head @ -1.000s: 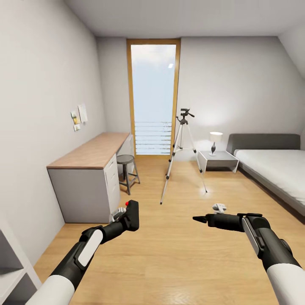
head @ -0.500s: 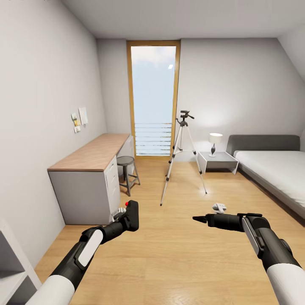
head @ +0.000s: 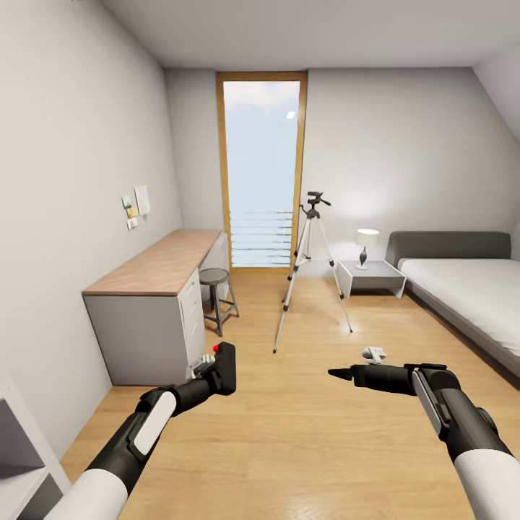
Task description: Attach the digital camera to the camera tripod in the bedroom.
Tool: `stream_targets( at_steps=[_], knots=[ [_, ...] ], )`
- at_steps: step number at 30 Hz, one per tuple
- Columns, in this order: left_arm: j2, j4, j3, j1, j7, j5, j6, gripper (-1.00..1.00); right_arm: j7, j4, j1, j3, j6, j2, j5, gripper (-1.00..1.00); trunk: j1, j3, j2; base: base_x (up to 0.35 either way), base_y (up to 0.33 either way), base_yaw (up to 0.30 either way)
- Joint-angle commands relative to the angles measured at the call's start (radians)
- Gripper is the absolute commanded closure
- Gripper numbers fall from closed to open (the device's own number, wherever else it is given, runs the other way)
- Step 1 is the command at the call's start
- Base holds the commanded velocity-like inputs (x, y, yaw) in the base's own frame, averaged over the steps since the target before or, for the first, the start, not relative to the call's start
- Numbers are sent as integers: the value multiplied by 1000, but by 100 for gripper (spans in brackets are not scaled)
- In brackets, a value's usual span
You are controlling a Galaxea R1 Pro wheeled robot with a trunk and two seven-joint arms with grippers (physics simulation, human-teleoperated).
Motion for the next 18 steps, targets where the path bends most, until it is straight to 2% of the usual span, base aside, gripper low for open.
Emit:
stream_targets(
  at_steps=[1, 18],
  knots=[
    [1, -1, -2, -1, 2, -1, 2, 100, 1, 0, -1, -1, 8, 0, -3, -100, -4, 2, 7, 0, 0, 0],
    [-1, 0, -2, -1, 2, -3, 4, 100, 1, 0, -1, 1, 8, 0, -3, -100, -69, 55, 126, 0, 0, 0]
  ],
)
